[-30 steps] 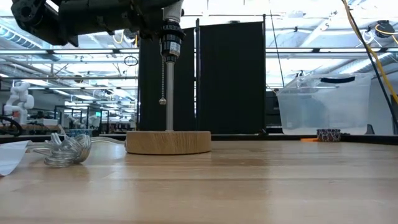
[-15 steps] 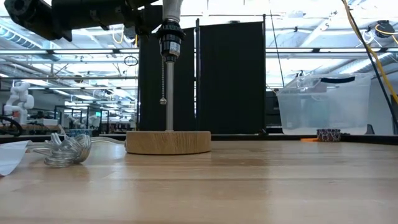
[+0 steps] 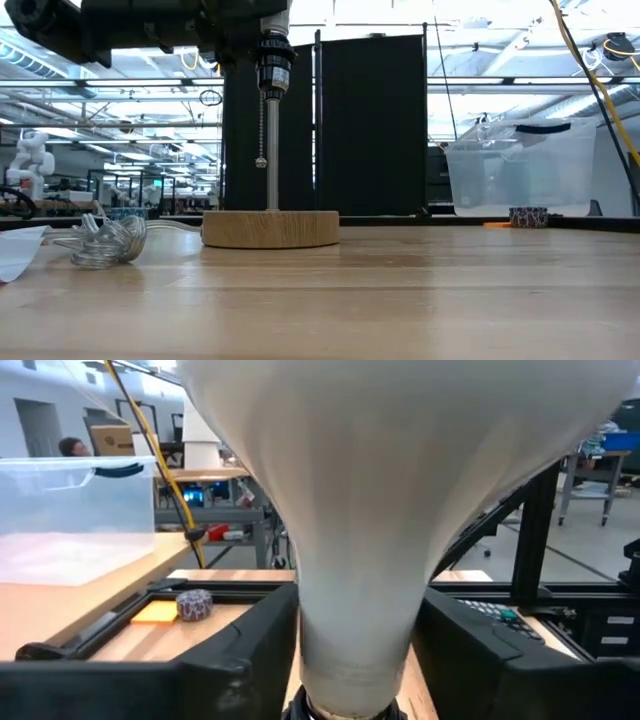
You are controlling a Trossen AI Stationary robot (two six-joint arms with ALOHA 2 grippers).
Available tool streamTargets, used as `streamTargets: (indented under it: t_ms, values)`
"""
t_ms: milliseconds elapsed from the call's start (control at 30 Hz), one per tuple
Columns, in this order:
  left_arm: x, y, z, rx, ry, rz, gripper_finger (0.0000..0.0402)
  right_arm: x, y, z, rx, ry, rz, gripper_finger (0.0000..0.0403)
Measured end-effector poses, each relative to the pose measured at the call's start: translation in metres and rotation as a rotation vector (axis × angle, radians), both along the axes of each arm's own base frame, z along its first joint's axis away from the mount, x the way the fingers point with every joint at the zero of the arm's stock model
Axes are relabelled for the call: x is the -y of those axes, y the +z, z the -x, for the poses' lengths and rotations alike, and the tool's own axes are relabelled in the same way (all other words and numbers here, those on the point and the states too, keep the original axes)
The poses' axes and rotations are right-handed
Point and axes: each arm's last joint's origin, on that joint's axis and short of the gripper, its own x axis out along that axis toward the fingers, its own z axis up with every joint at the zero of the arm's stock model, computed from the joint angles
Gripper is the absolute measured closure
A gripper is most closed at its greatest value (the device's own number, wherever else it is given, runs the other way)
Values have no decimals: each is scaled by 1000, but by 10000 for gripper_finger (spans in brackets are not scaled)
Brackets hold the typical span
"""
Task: Screw lightbulb
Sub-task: Insert the lightbulb on the lamp
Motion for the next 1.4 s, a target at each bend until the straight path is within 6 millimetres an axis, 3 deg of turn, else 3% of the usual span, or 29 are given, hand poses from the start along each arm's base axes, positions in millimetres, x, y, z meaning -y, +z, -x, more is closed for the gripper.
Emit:
streamTargets:
  t_ms: [767, 1167, 1400]
  values:
    - [-1, 6, 10, -48, 15, -3, 231, -7, 0, 2, -11, 13, 5, 403]
    - [-2, 6, 10, -55, 31, -3, 232, -2, 12, 26, -51, -64, 61, 402]
    - [-2, 5, 10, -57, 29, -3, 232, 5, 8, 32, -110, -193, 80, 356]
